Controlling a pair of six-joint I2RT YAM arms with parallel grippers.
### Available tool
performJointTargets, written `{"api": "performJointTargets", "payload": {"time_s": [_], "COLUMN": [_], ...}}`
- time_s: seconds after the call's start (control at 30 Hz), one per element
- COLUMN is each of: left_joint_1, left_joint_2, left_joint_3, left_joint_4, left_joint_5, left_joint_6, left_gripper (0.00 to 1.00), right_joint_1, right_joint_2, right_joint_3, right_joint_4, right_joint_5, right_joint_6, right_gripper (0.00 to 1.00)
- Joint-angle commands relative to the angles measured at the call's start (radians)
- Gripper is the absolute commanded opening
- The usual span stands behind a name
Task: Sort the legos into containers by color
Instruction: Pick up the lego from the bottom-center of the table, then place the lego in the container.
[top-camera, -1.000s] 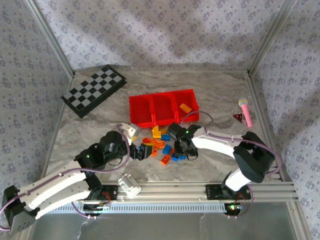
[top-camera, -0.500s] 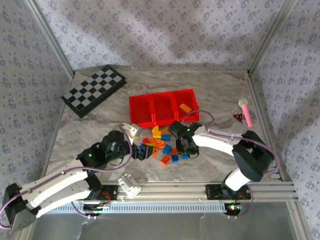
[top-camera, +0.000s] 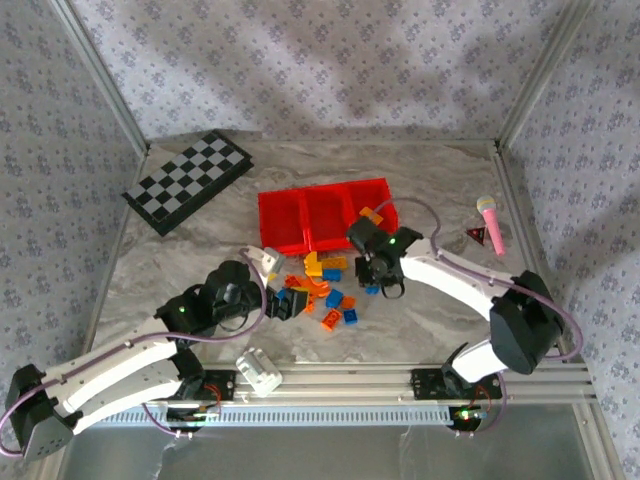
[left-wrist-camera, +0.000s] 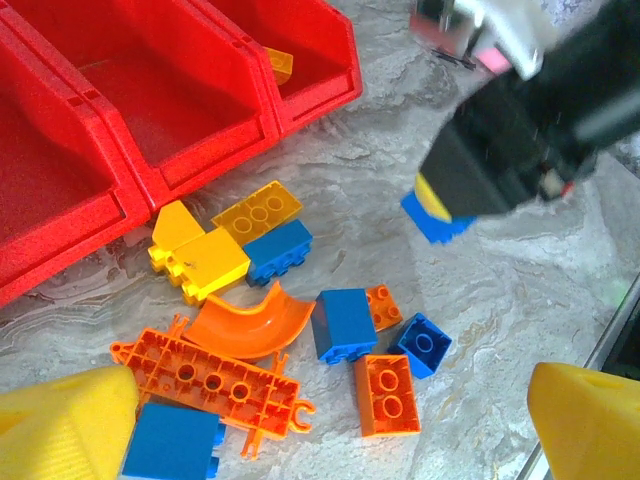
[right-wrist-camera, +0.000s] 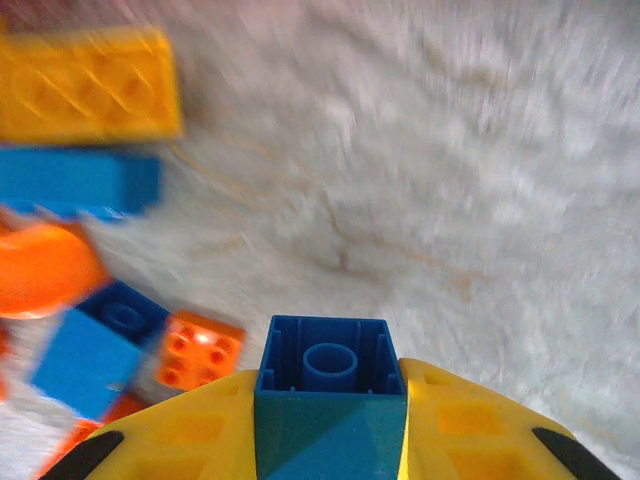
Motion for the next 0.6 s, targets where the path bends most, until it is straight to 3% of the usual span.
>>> {"api": "performJointTargets", "payload": {"time_s": [0.0, 0.3, 0.57], "left_joint_1": [-0.005, -0.005, -0.006], "left_joint_2": [-0.027, -0.053, -0.112], "left_joint_3": [0.016, 0.019, 0.036], "left_joint_4": [0.009, -0.009, -0.072], "left_joint_5": [-0.016, -0.04, -0.066], "left_joint_6": [0.009, 0.002, 0.009], "left_gripper": [1.0, 1.0, 1.0], "right_joint_1": [-0.052, -0.145, -0.146], "right_joint_2": [-0.034, 0.1, 0.368], "right_joint_3": [0.111, 0.361, 0.6], "right_joint_4": [-0.02, 0.169, 0.144], "right_joint_5": [0.015, -0.128, -0.238], "right_joint_6": [-0.107, -0.25, -0.339], "right_gripper": [0.26, 0.25, 0.24]}}
